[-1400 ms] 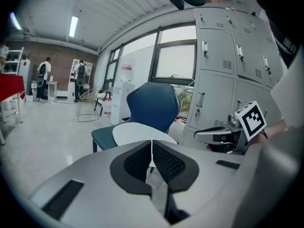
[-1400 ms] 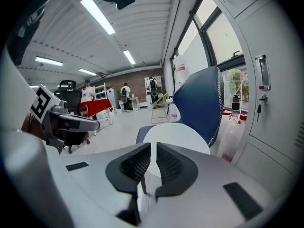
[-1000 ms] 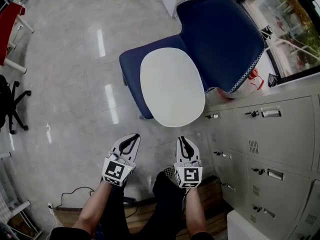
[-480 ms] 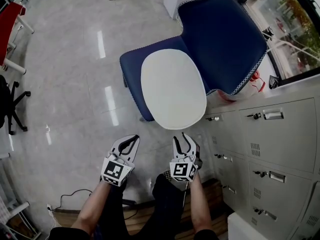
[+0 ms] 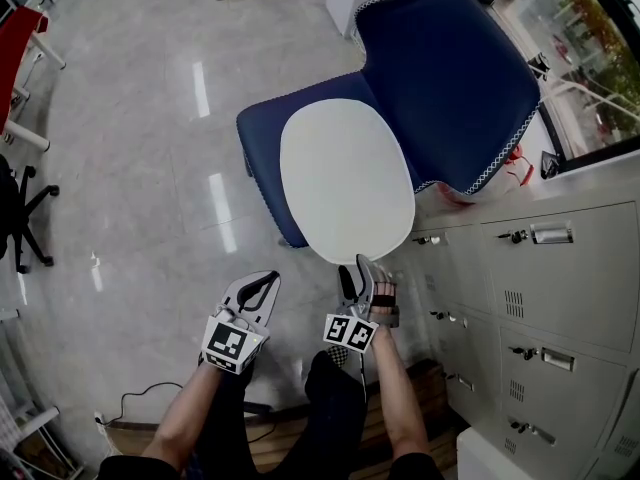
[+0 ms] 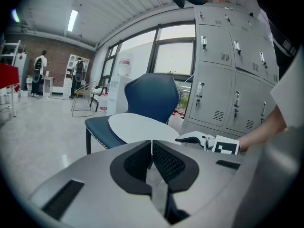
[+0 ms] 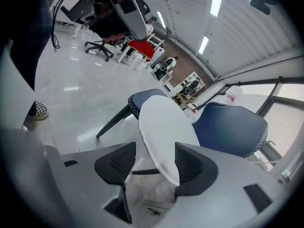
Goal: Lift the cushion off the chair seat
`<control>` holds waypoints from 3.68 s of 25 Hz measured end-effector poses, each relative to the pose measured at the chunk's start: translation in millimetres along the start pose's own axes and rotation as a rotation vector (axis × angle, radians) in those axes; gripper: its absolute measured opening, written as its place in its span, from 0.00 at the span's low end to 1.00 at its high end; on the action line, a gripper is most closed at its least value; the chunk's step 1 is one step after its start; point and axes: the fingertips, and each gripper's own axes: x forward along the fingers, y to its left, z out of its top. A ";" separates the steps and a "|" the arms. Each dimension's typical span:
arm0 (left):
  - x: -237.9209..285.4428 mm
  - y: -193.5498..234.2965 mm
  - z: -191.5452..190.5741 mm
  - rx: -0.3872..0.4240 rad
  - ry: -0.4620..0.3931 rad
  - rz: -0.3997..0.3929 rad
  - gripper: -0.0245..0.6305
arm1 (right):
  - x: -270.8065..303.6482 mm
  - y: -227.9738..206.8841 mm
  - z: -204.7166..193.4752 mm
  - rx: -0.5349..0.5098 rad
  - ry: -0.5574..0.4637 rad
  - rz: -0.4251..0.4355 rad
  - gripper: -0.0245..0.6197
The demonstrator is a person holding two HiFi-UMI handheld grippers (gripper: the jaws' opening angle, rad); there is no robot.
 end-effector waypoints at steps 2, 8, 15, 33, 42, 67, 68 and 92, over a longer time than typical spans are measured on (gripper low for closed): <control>0.8 2.5 -2.7 -0.004 0.001 0.003 0.07 | 3.6 0.2 0.2 -0.007 -0.002 -0.017 0.43; 3.2 12.1 -8.9 -0.016 0.014 0.025 0.07 | 14.2 2.3 2.5 -0.067 -0.008 -0.065 0.43; 7.6 15.6 -8.5 -0.016 0.012 0.023 0.07 | 21.0 -6.1 0.5 -0.071 0.002 -0.101 0.40; -8.0 13.8 24.6 -0.014 0.009 0.036 0.07 | 7.2 -30.5 14.1 -0.033 0.039 -0.033 0.12; -26.2 7.1 82.9 0.019 -0.024 0.047 0.07 | -27.9 -102.0 54.7 0.134 -0.014 -0.079 0.11; -157.2 -60.4 345.1 0.120 -0.097 0.037 0.07 | -226.4 -291.6 190.5 0.728 -0.126 0.012 0.10; -163.2 -66.9 352.3 0.118 -0.099 0.029 0.07 | -238.7 -298.1 196.8 0.740 -0.130 0.011 0.10; -288.6 -188.6 500.3 0.198 -0.259 -0.093 0.07 | -482.4 -427.9 273.1 0.905 -0.303 -0.205 0.10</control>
